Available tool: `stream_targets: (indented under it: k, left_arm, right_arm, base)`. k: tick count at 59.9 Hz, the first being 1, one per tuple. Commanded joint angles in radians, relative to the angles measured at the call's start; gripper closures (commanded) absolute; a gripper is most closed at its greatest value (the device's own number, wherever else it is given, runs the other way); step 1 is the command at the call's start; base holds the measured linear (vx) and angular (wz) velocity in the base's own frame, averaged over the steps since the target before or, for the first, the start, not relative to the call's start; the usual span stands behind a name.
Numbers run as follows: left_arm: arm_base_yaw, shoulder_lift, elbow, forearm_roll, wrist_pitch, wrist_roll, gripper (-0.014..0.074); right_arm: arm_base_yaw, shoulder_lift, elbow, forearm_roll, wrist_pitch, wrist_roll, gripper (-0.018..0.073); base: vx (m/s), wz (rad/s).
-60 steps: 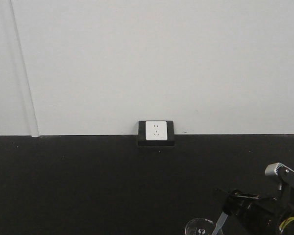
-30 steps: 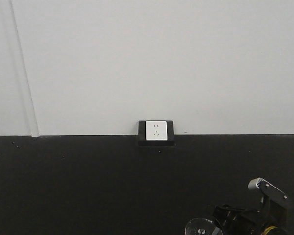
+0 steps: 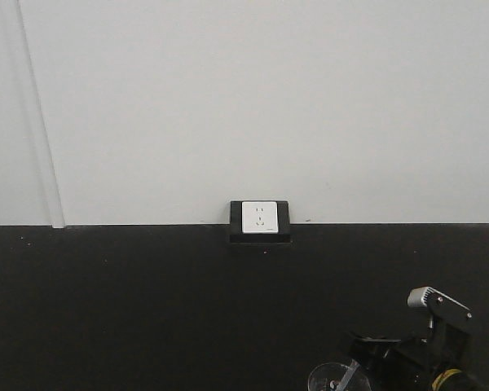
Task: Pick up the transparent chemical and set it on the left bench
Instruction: 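Close the right gripper on the transparent dropper pipette and lift it from the beaker, then raise the held pipette with the right gripper away from the beaker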
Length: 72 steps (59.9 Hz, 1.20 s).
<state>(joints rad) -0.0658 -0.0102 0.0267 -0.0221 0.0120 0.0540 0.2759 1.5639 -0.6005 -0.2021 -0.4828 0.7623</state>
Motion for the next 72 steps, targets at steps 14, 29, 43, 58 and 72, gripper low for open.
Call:
stream_targets:
  k: [14,29,43,58,72]
  left_arm:
    - [-0.002,-0.019,0.016,-0.001,-0.078,-0.008,0.06]
    - [-0.002,-0.019,0.016,-0.001,-0.078,-0.008,0.06]
    - [-0.002,-0.019,0.016,-0.001,-0.078,-0.008,0.06]
    - [-0.002,-0.019,0.016,-0.001,-0.078,-0.008,0.06]
    - [-0.002,-0.019,0.016,-0.001,-0.078,-0.008,0.06]
  right_arm:
    - [0.001,-0.283,-0.029,-0.041,0.017,-0.294,0.0562]
    - [0.001,-0.569,-0.028,-0.041,0.364,-0.494,0.0562]
    - [0.001,-0.81,-0.028,-0.04,0.605,-0.556,0.0562]
    - [0.001,-1.022,0.017,-0.041,0.754,-0.559,0.0562]
    - [0.001,-1.187,0.125,-0.048,0.755,-0.559,0.0562]
  base:
    - [0.0,0.0]
    - [0.0,0.0]
    - [0.0,0.0]
    - [0.0,0.0]
    - [0.0,0.0]
